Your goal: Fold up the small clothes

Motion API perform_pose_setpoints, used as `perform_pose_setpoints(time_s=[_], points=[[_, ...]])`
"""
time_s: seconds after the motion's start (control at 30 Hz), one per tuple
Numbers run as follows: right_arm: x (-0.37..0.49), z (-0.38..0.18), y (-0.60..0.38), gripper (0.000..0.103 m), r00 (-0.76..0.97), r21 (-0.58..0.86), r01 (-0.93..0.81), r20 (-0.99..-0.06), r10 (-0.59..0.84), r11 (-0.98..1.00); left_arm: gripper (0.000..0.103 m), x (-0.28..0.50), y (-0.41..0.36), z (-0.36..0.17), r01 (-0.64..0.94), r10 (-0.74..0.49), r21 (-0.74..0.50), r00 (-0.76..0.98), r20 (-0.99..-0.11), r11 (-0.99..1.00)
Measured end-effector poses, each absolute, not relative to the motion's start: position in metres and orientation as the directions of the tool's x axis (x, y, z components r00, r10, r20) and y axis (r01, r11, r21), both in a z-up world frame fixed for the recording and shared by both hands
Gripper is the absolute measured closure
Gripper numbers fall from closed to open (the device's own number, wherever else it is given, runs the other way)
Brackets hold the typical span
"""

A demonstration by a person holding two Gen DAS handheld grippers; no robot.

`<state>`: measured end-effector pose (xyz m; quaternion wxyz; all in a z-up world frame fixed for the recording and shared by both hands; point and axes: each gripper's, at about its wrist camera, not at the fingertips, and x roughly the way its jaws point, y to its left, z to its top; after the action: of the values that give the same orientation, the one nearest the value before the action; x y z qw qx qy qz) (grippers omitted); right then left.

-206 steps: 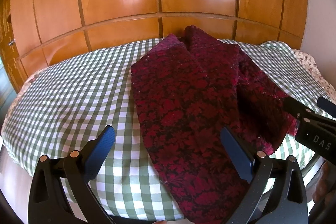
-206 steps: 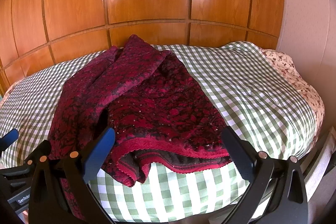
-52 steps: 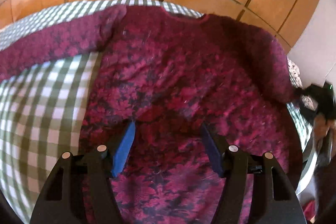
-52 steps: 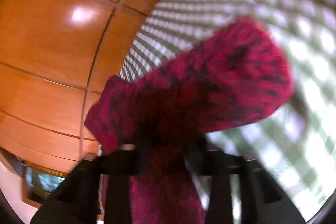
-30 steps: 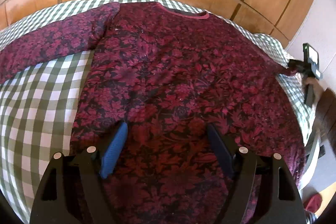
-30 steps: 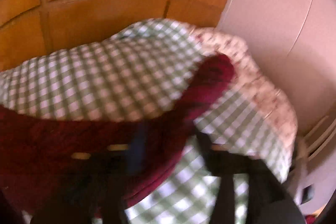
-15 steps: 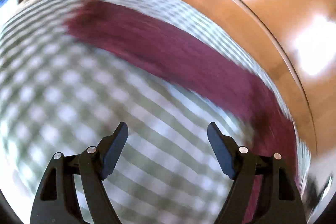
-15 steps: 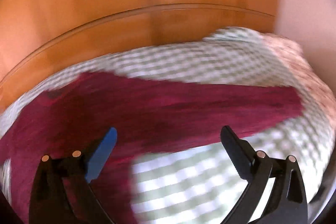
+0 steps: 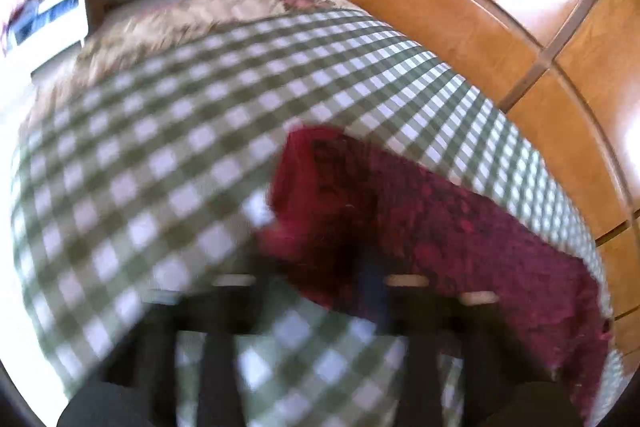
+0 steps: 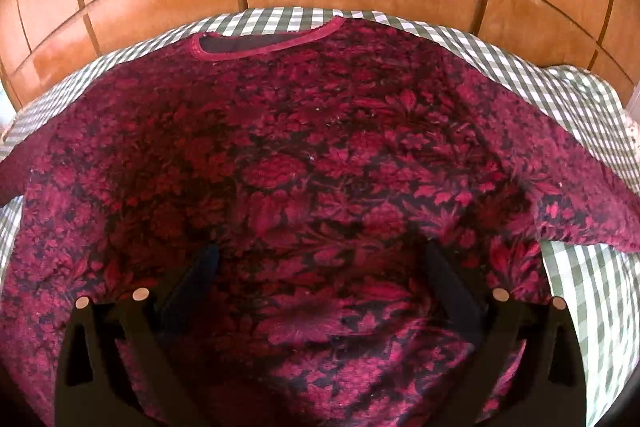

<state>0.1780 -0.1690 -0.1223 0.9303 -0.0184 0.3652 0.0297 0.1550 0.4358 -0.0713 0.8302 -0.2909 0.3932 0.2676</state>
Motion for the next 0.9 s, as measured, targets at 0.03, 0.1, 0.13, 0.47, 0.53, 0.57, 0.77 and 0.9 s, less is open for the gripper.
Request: perform_pose_setpoints(time_s=[0.03,0.1,0.13,0.47,0.53,0.57,0.77,0.9], points=[[0.179,-0.121,-0.170,0.002,0.731,-0.019,-0.067,-0.681,0.036,0.998,0.092,0.157,0.440,-0.069,-0.674,0.226,-0.263,0.546,-0.806,0.690],[0.179,-0.121,-0.168,0.002,0.732,-0.034,-0.063,-0.680,0.023,0.997,0.092,0.165,0.451,-0.056,-0.696,0.313,-0.205,0.540,-0.782,0.688],[0.181,-0.122,-0.170,0.002,0.733,-0.040,-0.059,-0.680,0.016,0.997,0.093,0.169,0.459,-0.047,-0.711,0.352,-0.187,0.537,-0.767,0.677],[0.181,-0.124,-0.169,0.002,0.738,-0.042,-0.052,-0.674,0.010,0.998,0.051,0.203,0.442,-0.040,-0.670,0.290,-0.229,0.568,-0.770,0.706],[0.181,-0.124,-0.170,0.002,0.739,-0.040,-0.052,-0.673,0.011,0.998,0.034,0.186,0.425,-0.034,-0.600,0.209,-0.331,0.655,-0.726,0.729],[0.182,-0.124,-0.170,0.002,0.739,-0.039,-0.054,-0.673,0.014,0.998,0.034,0.178,0.410,-0.033,-0.534,0.131,-0.380,0.691,-0.711,0.755],[0.181,-0.123,-0.172,0.002,0.741,-0.024,-0.058,-0.671,0.027,0.998,0.035,0.119,0.294,-0.042,-0.113,-0.386,-0.598,0.666,-0.638,0.794],[0.180,-0.122,-0.174,0.002,0.743,-0.011,-0.062,-0.669,0.039,0.998,0.035,0.077,0.224,-0.061,0.048,-0.607,-0.683,0.508,-0.612,0.729]])
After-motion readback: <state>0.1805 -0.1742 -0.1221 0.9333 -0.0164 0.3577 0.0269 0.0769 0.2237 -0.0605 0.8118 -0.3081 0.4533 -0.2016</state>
